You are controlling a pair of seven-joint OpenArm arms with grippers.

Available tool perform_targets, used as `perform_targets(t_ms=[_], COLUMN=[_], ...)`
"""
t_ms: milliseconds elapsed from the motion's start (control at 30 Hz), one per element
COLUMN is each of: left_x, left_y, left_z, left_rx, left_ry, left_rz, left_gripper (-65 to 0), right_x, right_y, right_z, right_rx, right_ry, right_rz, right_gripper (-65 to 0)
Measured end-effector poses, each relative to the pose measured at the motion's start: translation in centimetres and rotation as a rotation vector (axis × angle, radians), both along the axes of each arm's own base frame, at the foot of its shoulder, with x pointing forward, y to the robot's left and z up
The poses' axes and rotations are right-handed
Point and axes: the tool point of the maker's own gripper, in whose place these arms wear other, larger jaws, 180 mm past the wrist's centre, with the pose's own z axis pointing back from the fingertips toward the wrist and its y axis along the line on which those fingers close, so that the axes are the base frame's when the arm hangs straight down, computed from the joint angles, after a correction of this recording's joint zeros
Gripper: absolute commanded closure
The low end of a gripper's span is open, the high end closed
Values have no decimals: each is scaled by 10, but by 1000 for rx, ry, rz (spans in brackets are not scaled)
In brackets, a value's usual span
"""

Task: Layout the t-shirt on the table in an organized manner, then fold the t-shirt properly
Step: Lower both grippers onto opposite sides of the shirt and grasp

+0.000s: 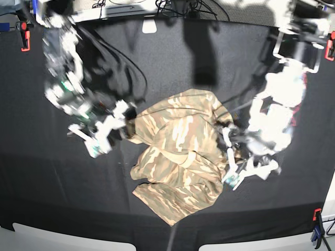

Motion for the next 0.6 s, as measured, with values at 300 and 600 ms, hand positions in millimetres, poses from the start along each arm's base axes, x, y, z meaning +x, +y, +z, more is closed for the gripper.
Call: perform_targets(t_ms=[300,600], left_x=[0,-1], left_y=[15,15], left_z=[4,3], left_rx=[-71,-67], left_ry=[-2,4], left_rz=[-19,-17], left_gripper=[-413,-413], right_x=[-3,-6], right_y=[16,-2], right_z=[-23,-32], right_rx=[5,-146], right_ry=[136,140], right_rz=[-8,16], right_gripper=[-280,-279])
